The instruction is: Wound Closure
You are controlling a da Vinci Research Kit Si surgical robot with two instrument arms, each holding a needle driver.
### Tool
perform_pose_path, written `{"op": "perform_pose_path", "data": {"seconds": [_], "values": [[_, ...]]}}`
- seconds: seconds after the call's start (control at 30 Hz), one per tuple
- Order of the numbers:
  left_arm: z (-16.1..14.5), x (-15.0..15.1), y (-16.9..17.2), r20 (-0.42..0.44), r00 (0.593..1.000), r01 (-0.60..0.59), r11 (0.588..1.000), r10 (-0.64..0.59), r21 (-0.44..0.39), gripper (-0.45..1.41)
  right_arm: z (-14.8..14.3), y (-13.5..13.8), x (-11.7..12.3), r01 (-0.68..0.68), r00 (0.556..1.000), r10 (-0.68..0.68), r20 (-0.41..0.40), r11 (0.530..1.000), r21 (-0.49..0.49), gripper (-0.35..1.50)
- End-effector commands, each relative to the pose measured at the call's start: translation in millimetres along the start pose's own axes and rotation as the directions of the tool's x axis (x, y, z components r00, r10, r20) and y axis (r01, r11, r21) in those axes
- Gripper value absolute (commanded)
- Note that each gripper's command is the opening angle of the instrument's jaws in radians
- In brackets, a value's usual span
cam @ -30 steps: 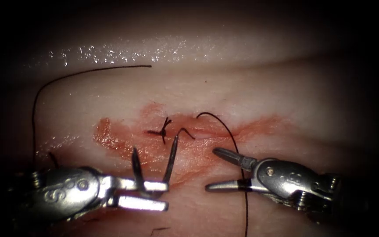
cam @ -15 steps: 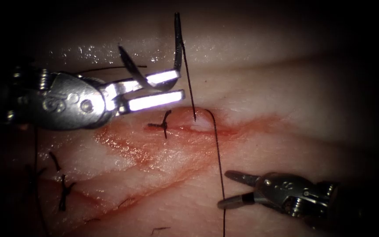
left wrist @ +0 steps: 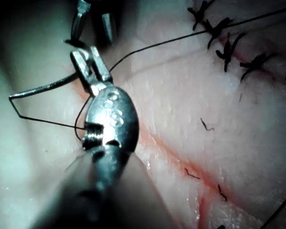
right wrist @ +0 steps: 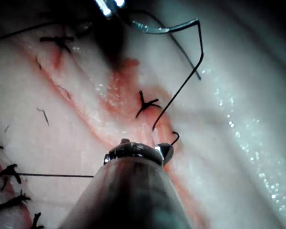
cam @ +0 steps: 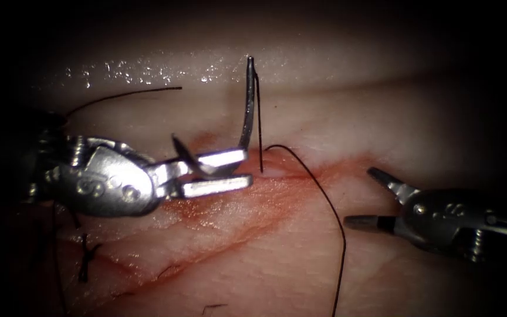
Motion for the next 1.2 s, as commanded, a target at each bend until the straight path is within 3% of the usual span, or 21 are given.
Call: {"op": "perform_pose_path", "data": {"seconds": [0.03,0.1,0.13,0.23,0.3,0.33,0.37,0.43,0.47,0.53,0.57,0.6,0.63,0.73,0.8,0.83,0.97,1.2], "values": [[0.8,-0.7,0.5,0.001,1.0,-0.006,1.0,0.006,0.004,-0.45,0.8,-0.9,1.1,-0.02,0.998,0.022,-0.054,0.999,0.034,1.16],[1.1,-1.5,1.4,0.004,1.0,-0.018,1.0,0.018,0.008,-0.45,1.1,-1.5,1.7,-0.049,0.988,0.059,-0.141,0.996,0.078,1.06],[1.4,-2.3,2.0,0.006,1.0,-0.029,1.0,0.028,0.012,-0.45,1.4,-1.7,1.8,-0.1,0.97,0.126,-0.208,0.986,0.135,0.76],[2.0,-3.9,2.8,0.011,0.999,-0.046,0.999,0.046,0.014,-0.45,1.8,-1.3,1.4,-0.174,0.948,0.213,-0.238,0.969,0.172,0.71],[2.4,-5.2,3.3,0.021,0.996,-0.087,0.996,0.086,0.024,-0.45,1.9,-0.8,0.7,-0.231,0.934,0.272,-0.23,0.954,0.19,0.53],[2.7,-6.3,3.6,0.031,0.994,-0.103,0.994,0.102,0.032,-0.45,2.1,-0.2,-0.5,-0.32,0.905,0.367,-0.215,0.921,0.224,0.04],[2.9,-6.8,3.8,0.034,0.992,-0.119,0.992,0.118,0.035,-0.45,2.3,0.1,-1.0,-0.361,0.886,0.414,-0.208,0.899,0.249,-0.09],[3.4,-8.0,4.2,0.045,0.987,-0.154,0.987,0.152,0.043,-0.45,3.0,0.9,-2.1,-0.445,0.838,0.511,-0.191,0.843,0.303,-0.23],[3.8,-8.8,4.7,0.056,0.979,-0.198,0.979,0.195,0.051,-0.45,3.7,1.5,-3.0,-0.511,0.784,0.594,-0.18,0.782,0.355,-0.35],[4.2,-9.7,5.2,0.075,0.964,-0.26,0.964,0.255,0.06,-0.45,4.6,1.8,-3.9,-0.589,0.693,0.7,-0.172,0.688,0.423,-0.35],[4.4,-10.2,5.6,0.084,0.948,-0.312,0.948,0.306,0.064,-0.45,5.6,2.1,-4.3,-0.668,0.58,0.8,-0.155,0.576,0.472,-0.35],[4.5,-10.5,5.9,0.09,0.933,-0.355,0.933,0.349,0.065,-0.45,6.1,2.2,-4.4,-0.691,0.536,0.83,-0.155,0.537,0.484,-0.25],[4.6,-10.9,6.2,0.097,0.91,-0.409,0.91,0.402,0.065,-0.45,7.0,2.4,-4.5,-0.741,0.428,0.893,-0.14,0.435,0.512,0.12],[4.6,-11.1,6.8,0.123,0.854,-0.515,0.855,0.505,0.065,-0.45,8.6,2.6,-4.0,-0.78,0.337,0.936,-0.101,0.338,0.526,0.74],[4.6,-10.9,7.0,0.14,0.825,-0.56,0.826,0.548,0.064,-0.45,9.8,2.8,-3.2,-0.781,0.304,0.951,-0.061,0.285,0.556,0.67],[4.6,-10.8,7.1,0.151,0.803,-0.589,0.806,0.576,0.059,-0.45,10.7,3.0,-2.7,-0.783,0.282,0.959,-0.036,0.252,0.568,1.03],[4.6,-10.7,7.3,0.167,0.784,-0.613,0.789,0.598,0.051,-0.45,12.1,3.0,-2.0,-0.773,0.277,0.961,-0.008,0.228,0.592,1.16],[4.7,-10.5,7.4,0.178,0.774,-0.622,0.782,0.607,0.042,-0.45,14.9,1.1,-0.8,-0.769,0.332,0.941,0.062,0.232,0.596,1.21]]}}
